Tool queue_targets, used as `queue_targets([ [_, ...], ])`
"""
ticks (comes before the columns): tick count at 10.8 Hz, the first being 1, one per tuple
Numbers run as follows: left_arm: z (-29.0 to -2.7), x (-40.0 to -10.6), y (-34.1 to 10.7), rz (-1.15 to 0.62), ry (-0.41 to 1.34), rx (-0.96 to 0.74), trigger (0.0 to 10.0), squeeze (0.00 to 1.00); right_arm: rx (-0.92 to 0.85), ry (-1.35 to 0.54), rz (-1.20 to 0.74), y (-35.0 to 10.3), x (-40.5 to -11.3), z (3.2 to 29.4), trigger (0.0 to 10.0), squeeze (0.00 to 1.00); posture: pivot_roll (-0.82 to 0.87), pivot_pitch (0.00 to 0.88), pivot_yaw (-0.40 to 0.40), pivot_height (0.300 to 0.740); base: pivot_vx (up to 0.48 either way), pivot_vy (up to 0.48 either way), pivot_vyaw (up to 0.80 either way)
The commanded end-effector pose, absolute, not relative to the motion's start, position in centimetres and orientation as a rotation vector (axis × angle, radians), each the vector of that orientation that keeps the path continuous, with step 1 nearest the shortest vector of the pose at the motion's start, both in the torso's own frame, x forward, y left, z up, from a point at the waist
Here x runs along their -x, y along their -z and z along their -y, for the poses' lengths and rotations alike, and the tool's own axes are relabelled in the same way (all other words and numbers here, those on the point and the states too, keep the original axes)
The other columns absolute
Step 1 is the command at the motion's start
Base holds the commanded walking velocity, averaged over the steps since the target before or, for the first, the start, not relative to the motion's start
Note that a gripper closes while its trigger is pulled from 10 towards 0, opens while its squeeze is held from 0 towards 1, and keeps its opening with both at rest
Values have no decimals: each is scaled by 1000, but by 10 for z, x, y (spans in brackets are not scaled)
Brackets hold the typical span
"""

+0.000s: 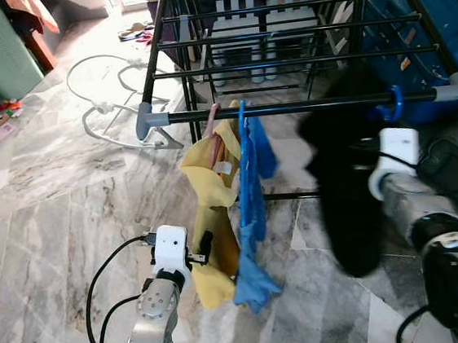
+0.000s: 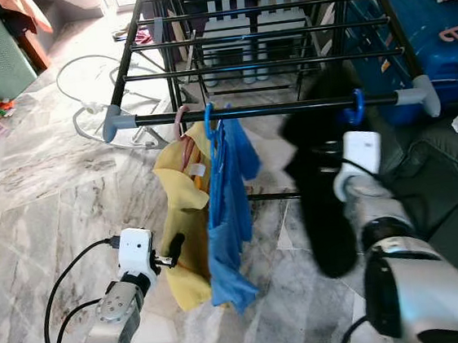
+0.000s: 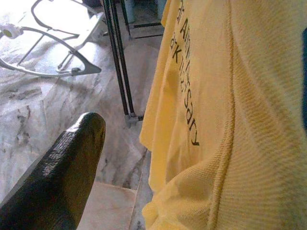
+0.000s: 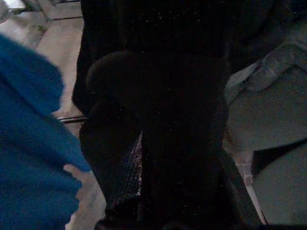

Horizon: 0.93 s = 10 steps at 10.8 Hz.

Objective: Hang hanger

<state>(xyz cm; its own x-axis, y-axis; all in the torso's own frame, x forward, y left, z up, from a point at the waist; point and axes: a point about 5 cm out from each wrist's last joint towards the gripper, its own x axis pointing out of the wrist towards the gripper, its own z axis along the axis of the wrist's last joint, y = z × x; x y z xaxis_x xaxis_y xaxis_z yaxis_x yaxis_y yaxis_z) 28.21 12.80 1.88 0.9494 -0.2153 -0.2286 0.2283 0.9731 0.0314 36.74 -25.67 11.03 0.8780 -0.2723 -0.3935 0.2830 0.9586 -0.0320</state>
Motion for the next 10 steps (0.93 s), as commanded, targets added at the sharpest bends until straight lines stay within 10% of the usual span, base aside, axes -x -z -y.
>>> queue_targets([
  [1, -132, -281, -17, -244, 225, -76, 10000, 0, -51, 315, -433, -103, -361, 264, 10000, 0, -194, 139, 81, 740, 0, 0, 0],
  [2, -131, -280, -16, -245, 230, -78, 10000, 0, -46, 307, -434, -104, -361, 268, 10000, 0, -197, 141, 82, 740, 0, 0, 0],
  [3, -131, -280, -16, -249, 233, -79, 10000, 0, -70, 290, -427, -103, -361, 266, 10000, 1000, -198, 142, 83, 740, 0, 0, 0],
  [10, -131, -279, -14, -266, 229, -54, 10000, 0, 97, 309, -260, -109, -355, 268, 10000, 1000, -211, 153, 92, 740, 0, 0, 0],
])
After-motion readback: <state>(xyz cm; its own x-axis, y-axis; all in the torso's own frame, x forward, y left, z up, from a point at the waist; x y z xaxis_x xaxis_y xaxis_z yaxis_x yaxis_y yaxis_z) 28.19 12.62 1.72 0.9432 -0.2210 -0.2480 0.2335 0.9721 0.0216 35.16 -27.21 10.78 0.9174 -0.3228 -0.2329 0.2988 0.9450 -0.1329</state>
